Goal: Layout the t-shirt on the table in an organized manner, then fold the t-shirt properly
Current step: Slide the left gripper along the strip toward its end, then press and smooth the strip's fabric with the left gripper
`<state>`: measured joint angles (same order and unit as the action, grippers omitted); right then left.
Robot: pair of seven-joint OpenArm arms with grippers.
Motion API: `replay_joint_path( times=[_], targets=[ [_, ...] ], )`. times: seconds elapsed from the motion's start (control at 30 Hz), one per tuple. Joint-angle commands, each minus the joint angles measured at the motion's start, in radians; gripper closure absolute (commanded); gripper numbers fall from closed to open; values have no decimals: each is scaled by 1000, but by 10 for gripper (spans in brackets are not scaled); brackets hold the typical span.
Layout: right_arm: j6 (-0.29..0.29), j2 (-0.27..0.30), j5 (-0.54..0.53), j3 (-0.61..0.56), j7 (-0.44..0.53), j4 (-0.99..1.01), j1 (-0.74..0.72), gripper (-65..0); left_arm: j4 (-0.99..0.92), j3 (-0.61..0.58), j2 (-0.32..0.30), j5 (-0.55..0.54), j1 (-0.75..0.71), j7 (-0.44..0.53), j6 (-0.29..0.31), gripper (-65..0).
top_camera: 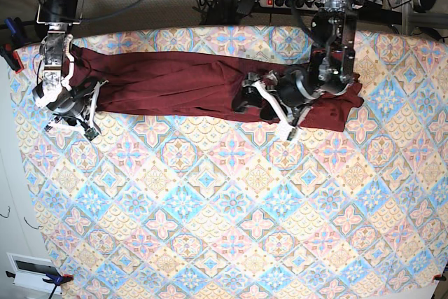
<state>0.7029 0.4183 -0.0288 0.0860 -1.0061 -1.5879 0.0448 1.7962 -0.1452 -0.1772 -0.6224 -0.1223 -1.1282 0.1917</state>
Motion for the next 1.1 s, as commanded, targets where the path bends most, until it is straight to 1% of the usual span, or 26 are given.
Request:
replay_joint_path(
  times=[0.0,0.03,0.1,0.17,0.2,0.23,0.37,0.43,0.47,0.53,0.57,0.7,1.0,1.03,1.07],
  targets=[
    [-5,18,0,8,10,-16,-15,-42,-3,-26,2,16,20,10,7,-435],
    [-5,18,0,10,10,-16,-15,-42,-19,-52,2,42,31,10,7,-411],
    [-5,18,0,11,10,-16,-15,-42,-45,-90,2,83,49,10,7,-334],
    [-5,18,0,11,10,-16,-15,-42,-54,-110,2,108,57,10,7,-223],
    [-5,18,0,11,10,-16,-15,-42,-55,-110,2,111,57,10,10,-183],
    [-5,18,0,13,10,-16,-15,-42,-55,-110,2,111,57,10,12,-164],
    [-5,18,0,14,10,-16,-15,-42,-52,-104,2,108,59,10,13,-157],
    [-5,18,0,14,10,-16,-15,-42,-45,-103,2,108,56,12,13,-137],
    [-5,18,0,14,10,-16,-15,-42,-34,-103,2,108,56,17,12,-111],
    [-5,18,0,14,10,-16,-15,-42,-26,-103,0,108,46,46,7,-27],
    [-5,18,0,14,10,-16,-15,-42,-26,-101,-3,111,45,56,7,0],
    [-5,18,0,14,10,-16,-15,-42,-28,-72,0,112,43,58,5,0],
    [-5,18,0,13,10,-18,-15,-42,-34,-46,5,109,46,66,5,0],
    [-5,18,0,11,10,-18,-15,-42,-40,-46,15,109,48,66,5,-8],
    [-5,18,0,11,10,-18,-15,-42,-42,-41,28,114,48,66,4,-33]
  ],
)
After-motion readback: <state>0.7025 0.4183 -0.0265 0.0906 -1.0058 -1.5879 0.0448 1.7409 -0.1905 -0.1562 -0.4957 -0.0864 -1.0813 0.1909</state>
